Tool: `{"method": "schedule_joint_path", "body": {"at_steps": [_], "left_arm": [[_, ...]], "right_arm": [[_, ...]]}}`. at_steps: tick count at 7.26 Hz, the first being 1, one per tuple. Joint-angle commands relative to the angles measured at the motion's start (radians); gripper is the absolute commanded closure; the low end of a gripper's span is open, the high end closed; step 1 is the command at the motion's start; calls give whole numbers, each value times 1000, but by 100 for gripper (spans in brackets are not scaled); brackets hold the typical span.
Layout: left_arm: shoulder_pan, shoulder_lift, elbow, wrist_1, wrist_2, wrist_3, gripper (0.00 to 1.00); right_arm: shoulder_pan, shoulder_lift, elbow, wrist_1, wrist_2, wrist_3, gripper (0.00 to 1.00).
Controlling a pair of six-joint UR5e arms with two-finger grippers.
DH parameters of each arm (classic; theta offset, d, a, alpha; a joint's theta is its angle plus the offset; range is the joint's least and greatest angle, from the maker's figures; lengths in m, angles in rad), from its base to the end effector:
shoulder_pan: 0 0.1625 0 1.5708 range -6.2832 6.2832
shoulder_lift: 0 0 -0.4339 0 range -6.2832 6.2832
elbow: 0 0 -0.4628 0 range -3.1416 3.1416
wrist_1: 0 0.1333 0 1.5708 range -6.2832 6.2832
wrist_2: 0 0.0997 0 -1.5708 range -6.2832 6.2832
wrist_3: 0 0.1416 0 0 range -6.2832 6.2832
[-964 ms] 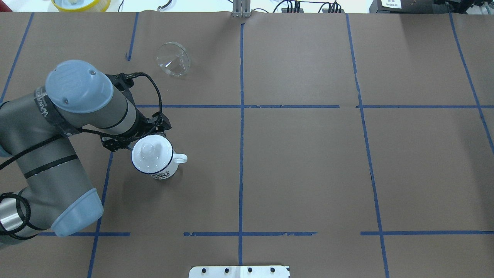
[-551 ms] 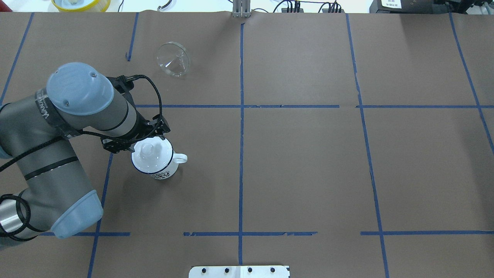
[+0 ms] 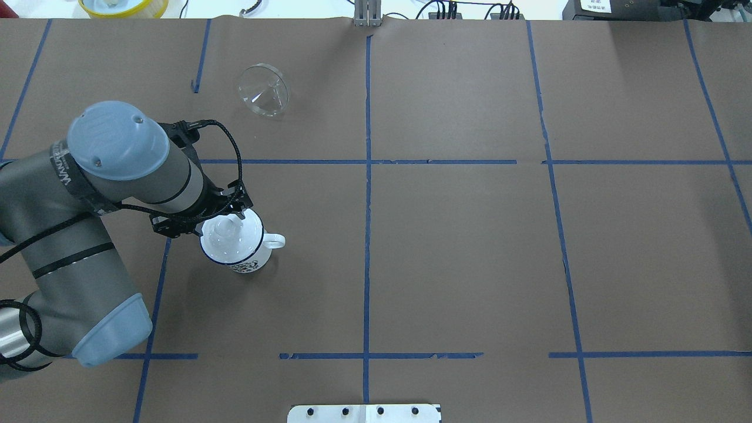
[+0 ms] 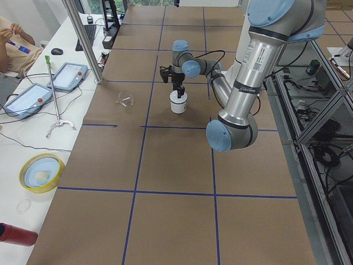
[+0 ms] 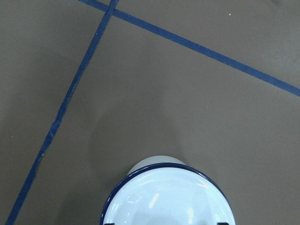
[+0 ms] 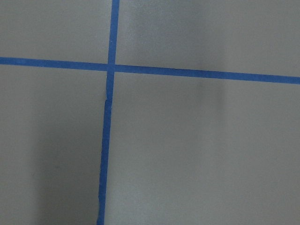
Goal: Place funnel on cup
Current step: 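Grasp the white funnel with the left gripper and lift it out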
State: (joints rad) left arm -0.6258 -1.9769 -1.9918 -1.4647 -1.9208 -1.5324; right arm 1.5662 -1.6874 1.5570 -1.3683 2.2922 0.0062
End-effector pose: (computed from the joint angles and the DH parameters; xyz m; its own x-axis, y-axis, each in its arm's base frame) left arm 0.4751 -0.4479 0.2546 0.6224 -0.4053 -0.6695 0.3431 0.9102 -0.2320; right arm 0.0374 -0.5157 0.7525 0.7507 -0.0448 0.6592 -0.0001 0.9977 0.0679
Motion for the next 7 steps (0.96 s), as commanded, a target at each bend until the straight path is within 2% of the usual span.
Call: {"method": "schedule_joint_path", "body": {"at_steps": [1,2,3,4,5,7], "left_arm": [[12,0,-2,0,-1,-17,23],[12,0,-5,0,-1,-17,31],[12,0,-5,0,-1,-17,46],[12,0,-12,0,-1,-17,77],[11,0,-13,0,-1,-17,98],[-6,0,-62,18,2,-18,100]], "right_arm": [[0,0,0,0,0,0,0],[0,0,0,0,0,0,0],[0,0,0,0,1,0,0],[0,0,0,0,1,0,0],[0,0,0,0,0,0,0],[0,0,0,0,0,2,0]]}}
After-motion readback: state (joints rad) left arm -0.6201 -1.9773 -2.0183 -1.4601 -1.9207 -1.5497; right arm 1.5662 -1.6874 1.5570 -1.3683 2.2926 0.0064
